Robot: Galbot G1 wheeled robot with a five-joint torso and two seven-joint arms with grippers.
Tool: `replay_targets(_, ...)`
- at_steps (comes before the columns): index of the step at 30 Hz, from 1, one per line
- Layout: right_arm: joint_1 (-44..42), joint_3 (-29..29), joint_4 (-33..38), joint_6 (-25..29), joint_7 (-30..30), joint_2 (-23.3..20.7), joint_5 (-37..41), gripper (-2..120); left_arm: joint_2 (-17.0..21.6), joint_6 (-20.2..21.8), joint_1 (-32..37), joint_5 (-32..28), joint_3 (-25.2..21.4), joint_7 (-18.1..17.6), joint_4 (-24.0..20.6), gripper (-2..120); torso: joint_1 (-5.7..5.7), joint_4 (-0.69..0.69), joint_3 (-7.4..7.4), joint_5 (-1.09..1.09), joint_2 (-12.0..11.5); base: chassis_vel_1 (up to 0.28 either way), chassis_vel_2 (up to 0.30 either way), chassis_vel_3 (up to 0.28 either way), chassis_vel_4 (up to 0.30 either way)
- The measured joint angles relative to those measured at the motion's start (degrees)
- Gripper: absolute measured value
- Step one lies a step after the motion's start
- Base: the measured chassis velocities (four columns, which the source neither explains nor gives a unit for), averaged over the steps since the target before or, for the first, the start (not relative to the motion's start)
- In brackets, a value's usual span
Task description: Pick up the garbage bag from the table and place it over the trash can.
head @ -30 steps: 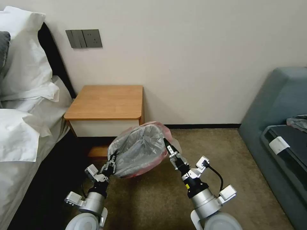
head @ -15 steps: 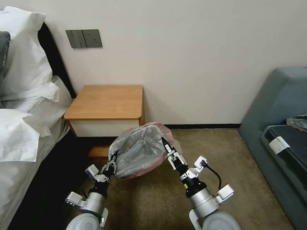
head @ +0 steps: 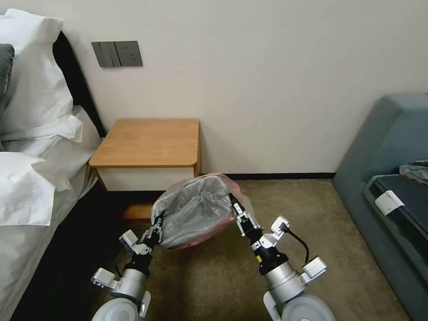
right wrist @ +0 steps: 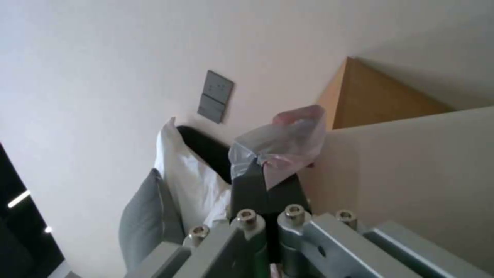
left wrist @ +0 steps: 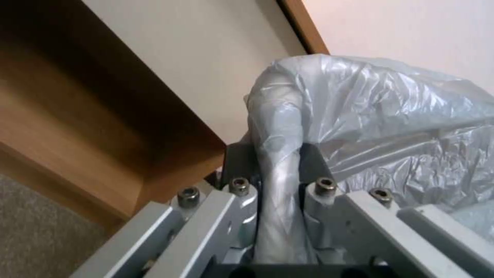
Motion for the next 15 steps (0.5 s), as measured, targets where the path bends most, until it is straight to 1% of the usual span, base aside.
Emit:
replay_targets(3,0.1,-0.2,0.2,0.2,1.7,0.2,-0.6,0,0.0,0.0,0.0,0.0,0.0,0.0,0.0,5,0.00,0.00,0.00,0.00,0.0,0.000,0.000,0.000,0.000)
replay_targets(6,0.5,-0.4,0.4,0.2,4.7,0.4,-2.3,0,0.0,0.0,0.0,0.0,0.1,0.0,0.0,5,0.00,0.00,0.00,0.00,0.0,0.000,0.000,0.000,0.000)
replay_targets(7,0.5,-0.4,0.4,0.2,4.7,0.4,-2.3,0,0.0,0.0,0.0,0.0,0.1,0.0,0.0,5,0.00,0.00,0.00,0.00,0.0,0.000,0.000,0.000,0.000)
replay_targets(10,0.9,-0.6,0.7,-0.4,8.4,0.4,-4.8,0,0.0,0.0,0.0,0.0,0.3,0.0,-0.4,5,0.00,0.00,0.00,0.00,0.0,0.000,0.000,0.000,0.000)
replay_targets(15,1.1,-0.6,0.5,-1.1,10.3,0.2,-7.1,0,-0.1,0.0,0.0,-0.1,0.5,0.0,-0.6,5,0.00,0.00,0.00,0.00,0.0,0.000,0.000,0.000,0.000)
